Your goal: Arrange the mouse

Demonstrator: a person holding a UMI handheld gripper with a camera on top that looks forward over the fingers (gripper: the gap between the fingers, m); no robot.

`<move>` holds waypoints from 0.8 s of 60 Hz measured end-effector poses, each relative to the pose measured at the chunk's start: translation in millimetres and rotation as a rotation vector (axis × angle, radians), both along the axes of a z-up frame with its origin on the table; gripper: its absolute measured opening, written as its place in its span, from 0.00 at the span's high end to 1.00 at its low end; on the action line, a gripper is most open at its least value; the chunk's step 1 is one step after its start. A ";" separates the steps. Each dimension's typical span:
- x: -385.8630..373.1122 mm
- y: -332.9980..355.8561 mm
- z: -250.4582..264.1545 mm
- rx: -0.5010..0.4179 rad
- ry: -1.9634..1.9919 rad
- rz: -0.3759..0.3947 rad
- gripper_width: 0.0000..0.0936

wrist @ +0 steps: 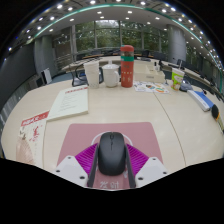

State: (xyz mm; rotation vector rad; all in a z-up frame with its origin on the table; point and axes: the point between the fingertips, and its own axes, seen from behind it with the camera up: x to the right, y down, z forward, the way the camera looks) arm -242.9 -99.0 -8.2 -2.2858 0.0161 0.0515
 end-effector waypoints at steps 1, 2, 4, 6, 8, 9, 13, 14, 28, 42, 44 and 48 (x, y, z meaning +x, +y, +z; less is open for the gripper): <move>0.1 -1.8 2.2 0.001 0.003 -0.002 0.47; -0.1 -3.6 5.7 0.005 0.006 -0.001 0.42; -0.8 -9.5 14.4 0.014 0.007 0.002 0.31; -1.6 -15.9 25.2 0.022 -0.001 0.013 0.15; -2.7 -23.4 37.4 0.033 -0.013 0.021 0.07; -3.8 -29.1 45.0 0.040 -0.016 0.028 0.09; -4.0 -54.5 80.0 0.077 -0.034 0.041 0.09; -4.0 -61.8 88.7 0.084 -0.038 0.042 0.08; 3.4 -180.8 180.0 0.112 -0.063 0.003 0.08; 5.5 -274.5 214.2 0.129 -0.037 0.000 0.08; 8.5 -283.8 216.7 0.133 -0.043 -0.003 0.08; 11.5 -296.5 221.6 0.137 -0.055 -0.007 0.08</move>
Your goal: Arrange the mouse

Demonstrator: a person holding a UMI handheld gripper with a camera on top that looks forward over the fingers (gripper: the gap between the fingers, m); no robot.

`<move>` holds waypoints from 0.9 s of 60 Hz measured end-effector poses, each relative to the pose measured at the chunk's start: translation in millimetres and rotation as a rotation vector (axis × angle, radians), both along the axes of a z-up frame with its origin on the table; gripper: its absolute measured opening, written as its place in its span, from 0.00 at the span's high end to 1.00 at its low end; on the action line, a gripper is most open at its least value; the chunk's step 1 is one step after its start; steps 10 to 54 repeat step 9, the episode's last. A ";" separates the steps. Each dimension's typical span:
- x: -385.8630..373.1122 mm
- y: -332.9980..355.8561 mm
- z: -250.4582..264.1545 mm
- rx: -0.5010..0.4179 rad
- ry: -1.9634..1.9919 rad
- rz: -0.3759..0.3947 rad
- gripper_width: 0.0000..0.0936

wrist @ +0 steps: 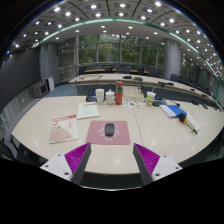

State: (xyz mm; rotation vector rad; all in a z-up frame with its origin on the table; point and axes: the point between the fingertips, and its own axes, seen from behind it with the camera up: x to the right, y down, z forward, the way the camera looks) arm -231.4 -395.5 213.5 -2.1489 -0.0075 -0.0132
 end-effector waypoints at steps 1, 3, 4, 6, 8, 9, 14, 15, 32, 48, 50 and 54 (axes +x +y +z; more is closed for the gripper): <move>0.3 -2.4 1.9 0.004 -0.002 -0.001 0.08; 0.8 -6.9 6.1 0.014 -0.006 -0.001 0.08; 0.3 -8.5 8.2 0.020 -0.005 0.000 0.08; 0.1 -11.4 12.7 0.035 -0.005 0.001 0.08; 2.2 -13.8 15.6 0.044 -0.003 0.001 0.08; 2.3 -16.0 16.6 0.046 -0.002 0.001 0.08; 2.3 -16.0 16.6 0.046 -0.002 0.001 0.08; 2.3 -16.0 16.6 0.046 -0.002 0.001 0.08; 2.3 -16.0 16.6 0.046 -0.002 0.001 0.08; 2.3 -16.0 16.6 0.046 -0.002 0.001 0.08; 2.3 -16.0 16.6 0.046 -0.002 0.001 0.08; 2.3 -16.0 16.6 0.046 -0.002 0.001 0.08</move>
